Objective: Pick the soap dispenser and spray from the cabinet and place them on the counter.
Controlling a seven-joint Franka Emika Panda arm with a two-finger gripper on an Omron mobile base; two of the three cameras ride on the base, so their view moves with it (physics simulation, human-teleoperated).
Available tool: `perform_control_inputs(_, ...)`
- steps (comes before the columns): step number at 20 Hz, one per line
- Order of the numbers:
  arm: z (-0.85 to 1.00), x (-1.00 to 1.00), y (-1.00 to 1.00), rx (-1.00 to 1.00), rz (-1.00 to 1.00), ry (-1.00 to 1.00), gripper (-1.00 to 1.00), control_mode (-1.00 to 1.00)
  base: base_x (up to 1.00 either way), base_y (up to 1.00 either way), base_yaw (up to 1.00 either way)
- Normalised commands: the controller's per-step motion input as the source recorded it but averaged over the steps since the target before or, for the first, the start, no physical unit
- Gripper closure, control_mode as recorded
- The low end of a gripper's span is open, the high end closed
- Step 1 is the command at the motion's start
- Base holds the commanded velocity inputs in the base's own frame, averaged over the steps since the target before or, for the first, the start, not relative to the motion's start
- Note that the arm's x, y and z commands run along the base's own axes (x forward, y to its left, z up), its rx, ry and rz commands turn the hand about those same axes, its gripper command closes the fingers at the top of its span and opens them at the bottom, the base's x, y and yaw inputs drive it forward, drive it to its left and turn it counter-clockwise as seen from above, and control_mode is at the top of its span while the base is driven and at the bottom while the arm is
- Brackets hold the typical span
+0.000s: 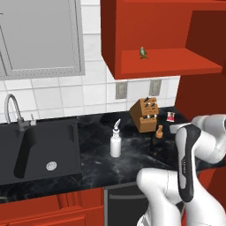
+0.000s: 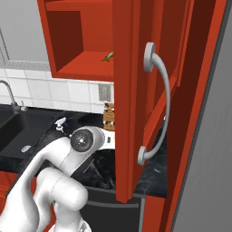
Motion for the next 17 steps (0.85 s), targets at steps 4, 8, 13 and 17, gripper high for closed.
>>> perform_control_inputs(4, 0.61, -0.16, 0.18, 0.00, 0.00, 0.00, -1.00, -1.00, 0.00, 0.00, 0.00)
perform_control_inputs(8, 0.43, -0.29, 0.24, -0.02, 0.00, 0.01, -1.00, -1.00, 0.00, 0.00, 0.00)
perform_control_inputs(13, 0.40, -0.38, 0.19, -0.02, 0.00, 0.00, -1.00, -1.00, 0.00, 0.00, 0.00)
perform_control_inputs(17, 0.33, -0.44, 0.17, -0.02, 0.00, 0.00, -1.00, -1.00, 0.00, 0.00, 0.00)
